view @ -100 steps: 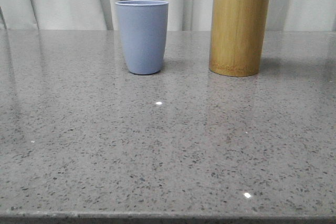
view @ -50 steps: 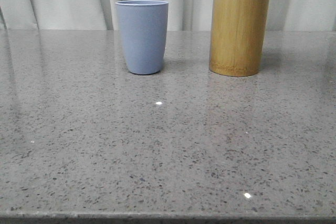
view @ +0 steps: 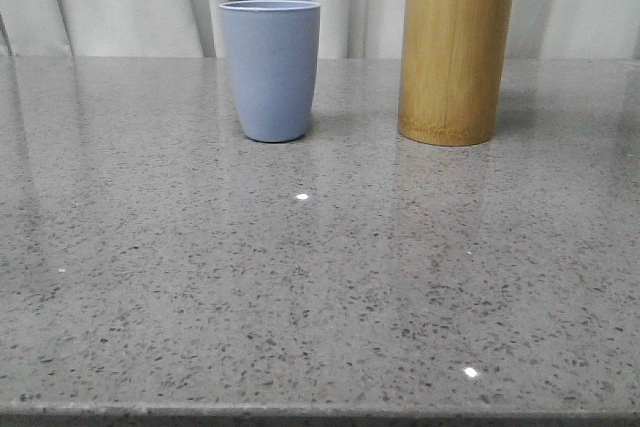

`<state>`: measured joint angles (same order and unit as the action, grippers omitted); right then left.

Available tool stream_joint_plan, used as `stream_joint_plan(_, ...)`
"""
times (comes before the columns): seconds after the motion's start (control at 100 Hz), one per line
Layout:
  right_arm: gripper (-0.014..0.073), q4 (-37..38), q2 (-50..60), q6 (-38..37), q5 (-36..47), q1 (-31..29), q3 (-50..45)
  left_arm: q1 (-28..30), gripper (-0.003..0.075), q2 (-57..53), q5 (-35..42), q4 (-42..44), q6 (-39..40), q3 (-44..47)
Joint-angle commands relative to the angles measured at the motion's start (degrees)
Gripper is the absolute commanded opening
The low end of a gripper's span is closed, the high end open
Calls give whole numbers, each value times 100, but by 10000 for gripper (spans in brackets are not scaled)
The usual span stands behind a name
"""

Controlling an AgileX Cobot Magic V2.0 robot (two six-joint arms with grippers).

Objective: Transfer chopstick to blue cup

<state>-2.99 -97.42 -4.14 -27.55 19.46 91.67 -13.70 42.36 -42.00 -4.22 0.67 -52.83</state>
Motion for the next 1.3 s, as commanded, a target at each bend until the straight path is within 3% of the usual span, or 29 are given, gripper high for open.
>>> stream_joint_plan(0.0, 75, -20, 276, 30, 455, 1, 218, 10, 314, -18, 440, -10, 72, -140)
stream_joint_plan(0.09, -18, -20, 276, 30, 473, -3, 218, 10, 314, -18, 440, -10, 72, -140)
stream_joint_plan(0.2, -69, -20, 283, 30, 478, -3, 218, 10, 314, -18, 440, -10, 72, -140)
stream_joint_plan(0.77, -69, -20, 1215, 142, 520, 92, 763, 10, 314, -18, 440, -10, 72, -140)
stream_joint_plan(0.969, -69, -20, 1250, 243, 641, 500, 1239, 10, 314, -18, 440, -10, 72, -140)
stream_joint_plan(1.289, -69, -28, 1051, 243, 1360, 1385, 1266, 10, 314, -18, 440, -10, 72, -140)
